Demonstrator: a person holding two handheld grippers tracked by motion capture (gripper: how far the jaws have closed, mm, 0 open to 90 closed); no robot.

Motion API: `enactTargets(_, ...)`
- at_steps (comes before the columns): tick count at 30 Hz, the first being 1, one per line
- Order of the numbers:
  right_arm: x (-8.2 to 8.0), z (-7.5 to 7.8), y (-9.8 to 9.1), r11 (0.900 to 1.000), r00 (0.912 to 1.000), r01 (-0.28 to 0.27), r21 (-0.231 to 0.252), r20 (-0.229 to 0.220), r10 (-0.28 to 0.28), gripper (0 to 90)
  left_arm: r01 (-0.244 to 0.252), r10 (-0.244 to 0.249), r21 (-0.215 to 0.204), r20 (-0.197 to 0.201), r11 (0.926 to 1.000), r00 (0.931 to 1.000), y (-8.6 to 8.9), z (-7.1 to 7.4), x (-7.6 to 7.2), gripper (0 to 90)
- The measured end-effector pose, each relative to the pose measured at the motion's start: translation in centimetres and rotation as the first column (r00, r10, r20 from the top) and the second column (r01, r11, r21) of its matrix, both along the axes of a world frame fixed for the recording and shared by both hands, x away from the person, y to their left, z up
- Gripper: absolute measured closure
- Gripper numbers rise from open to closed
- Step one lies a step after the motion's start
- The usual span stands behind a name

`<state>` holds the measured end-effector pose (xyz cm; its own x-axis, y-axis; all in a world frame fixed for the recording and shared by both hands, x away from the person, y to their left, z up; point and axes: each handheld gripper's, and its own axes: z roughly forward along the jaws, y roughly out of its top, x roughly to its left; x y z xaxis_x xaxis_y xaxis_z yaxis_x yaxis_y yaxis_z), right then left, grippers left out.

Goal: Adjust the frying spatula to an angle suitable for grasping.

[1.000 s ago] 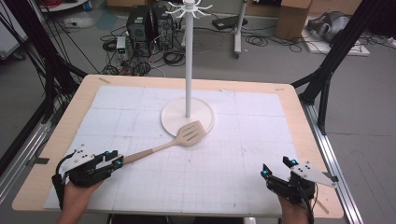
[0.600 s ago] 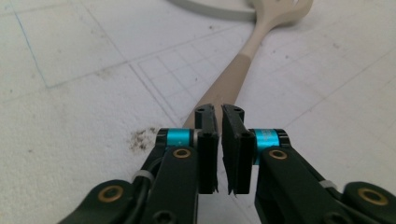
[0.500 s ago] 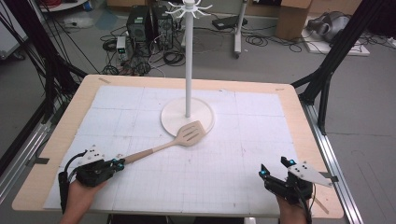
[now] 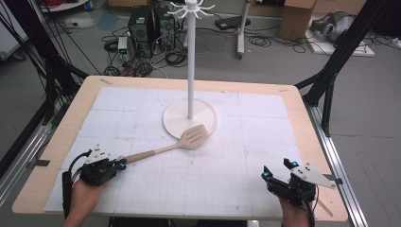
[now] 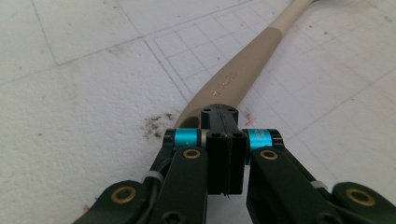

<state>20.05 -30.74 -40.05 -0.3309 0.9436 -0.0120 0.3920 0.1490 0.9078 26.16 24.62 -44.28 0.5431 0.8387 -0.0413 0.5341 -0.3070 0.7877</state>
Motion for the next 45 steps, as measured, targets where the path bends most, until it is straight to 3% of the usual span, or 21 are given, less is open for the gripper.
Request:
enactTargets(12, -0.1, 0.0, 0.0, 1.0, 1.0, 0.007, 0.002, -0.002, -0.007, 23.2, -0.086, 0.086, 0.034, 0.021, 0.9957, 0.9961, 0.3, 0.0, 1.8, 89.6)
enactTargets(20, -0.1, 0.1, 0.0, 1.0, 1.0, 0.009, 0.002, 0.0, -0.009, 23.2, -0.111, 0.108, 0.073, 0.034, 0.9912, 0.9935, 0.3, 0.3, 3.2, 89.4)
enactTargets(22, -0.2, 0.1, 0.0, 1.0, 1.0, 0.008, 0.001, 0.002, -0.008, 23.2, -0.134, 0.133, 0.037, 0.049, 0.9902, 0.99, 0.8, 0.6, 3.1, 87.2)
enactTargets(24, -0.2, 0.1, 0.0, 1.0, 1.0, 0.01, 0.001, 0.001, -0.01, 23.2, -0.179, 0.18, -0.009, 0.064, 0.9837, 0.9816, 1.7, 1.1, 3.1, 85.9)
enactTargets(27, -0.3, 0.1, -0.1, 0.9999, 0.9999, 0.013, 0.003, 0.001, -0.013, 23.2, -0.248, 0.249, -0.014, 0.034, 0.9686, 0.968, 3.5, 1.0, 4.1, 89.0)
enactTargets(30, -0.3, 0.1, -0.2, 0.9998, 0.9999, 0.016, 0.007, 0.003, -0.016, 23.2, -0.275, 0.275, -0.014, 0.003, 0.9615, 0.9615, 4.0, 0.7, 4.7, 89.6)
enactTargets(34, -0.4, 0.1, -0.3, 0.9998, 0.9998, 0.02, 0.008, 0.005, -0.02, 23.2, -0.251, 0.253, 0.041, -0.03, 0.967, 0.9671, 3.3, -0.2, 5.4, 89.7)
enactTargets(37, -0.4, 0.1, -0.4, 0.9997, 0.9998, 0.021, 0.01, 0.006, -0.021, 23.2, -0.248, 0.248, -0.005, -0.038, 0.9687, 0.968, 3.1, -0.2, 5.6, 89.6)
enactTargets(39, -0.5, 0.2, -0.5, 0.9997, 0.9996, 0.025, 0.008, 0.01, -0.025, 23.2, -0.219, 0.218, -0.015, -0.044, 0.9755, 0.9749, 2.5, -0.3, 5.6, 89.6)
enactTargets(41, -0.5, 0.2, -0.5, 0.9995, 0.9996, 0.028, 0.012, 0.006, -0.028, 23.2, -0.213, 0.212, -0.003, -0.03, 0.9771, 0.9767, 2.1, -0.4, 5.5, 89.7)
enactTargets(45, -0.4, 0.1, -0.5, 0.9995, 0.9996, 0.028, 0.012, 0.006, -0.028, 23.3, -0.199, 0.197, -0.046, -0.042, 0.9789, 0.9795, 1.5, -0.4, 5.6, 89.6)
